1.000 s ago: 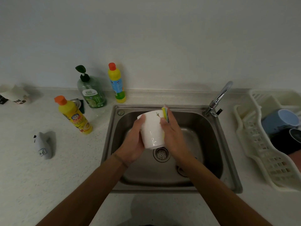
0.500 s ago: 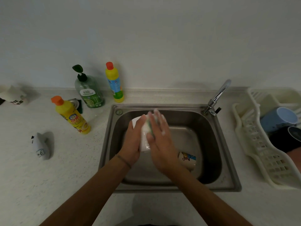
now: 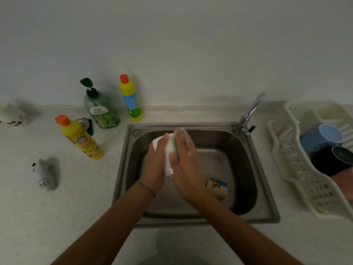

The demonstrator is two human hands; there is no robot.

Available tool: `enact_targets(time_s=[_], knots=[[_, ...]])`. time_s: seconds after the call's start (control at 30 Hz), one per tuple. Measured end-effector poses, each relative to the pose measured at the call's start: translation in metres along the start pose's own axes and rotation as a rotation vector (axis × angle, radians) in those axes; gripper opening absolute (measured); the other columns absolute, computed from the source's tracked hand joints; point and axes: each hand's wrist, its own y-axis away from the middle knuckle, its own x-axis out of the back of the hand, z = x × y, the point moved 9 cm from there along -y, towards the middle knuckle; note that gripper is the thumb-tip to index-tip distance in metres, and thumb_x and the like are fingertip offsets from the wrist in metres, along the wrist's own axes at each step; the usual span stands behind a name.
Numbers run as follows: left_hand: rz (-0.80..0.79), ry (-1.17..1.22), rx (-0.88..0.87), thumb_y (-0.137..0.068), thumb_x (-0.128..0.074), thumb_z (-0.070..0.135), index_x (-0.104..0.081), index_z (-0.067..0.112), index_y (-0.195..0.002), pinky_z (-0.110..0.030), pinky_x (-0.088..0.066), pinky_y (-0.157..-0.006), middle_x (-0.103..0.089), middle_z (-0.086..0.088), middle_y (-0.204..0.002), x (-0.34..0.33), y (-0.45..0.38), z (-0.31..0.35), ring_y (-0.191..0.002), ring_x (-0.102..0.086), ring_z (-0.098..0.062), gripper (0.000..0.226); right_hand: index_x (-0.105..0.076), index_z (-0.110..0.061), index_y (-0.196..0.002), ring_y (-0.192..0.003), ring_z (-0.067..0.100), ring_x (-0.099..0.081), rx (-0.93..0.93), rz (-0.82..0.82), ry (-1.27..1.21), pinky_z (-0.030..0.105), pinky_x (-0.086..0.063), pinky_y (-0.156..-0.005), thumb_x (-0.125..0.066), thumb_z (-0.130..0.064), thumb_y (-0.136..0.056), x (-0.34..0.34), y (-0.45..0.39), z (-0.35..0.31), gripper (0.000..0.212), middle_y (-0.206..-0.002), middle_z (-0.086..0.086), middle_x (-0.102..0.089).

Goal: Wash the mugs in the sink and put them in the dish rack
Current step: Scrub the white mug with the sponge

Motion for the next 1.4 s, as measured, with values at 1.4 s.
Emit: enact_targets(time_s=[1.4], knots=[[-0.014, 0.044, 0.034, -0.061, -0.082, 0.076, -0.060, 0.010, -0.135, -0.051, -0.058, -0.093, -0.067, -0.026, -0.126, -0.002, -0.002, -0.004, -0.120, -0.063, -0.045, 0.102, -0.016, -0.039, -0.160, -0.150, 0.017, -0.026, -0.035, 0.147, 0.014, 0.037, -0.048, -0.107, -0.032, -0.041, -0.105, 0.020, -0.016, 0.000, 0.057, -0.169, -0.010, -0.003]])
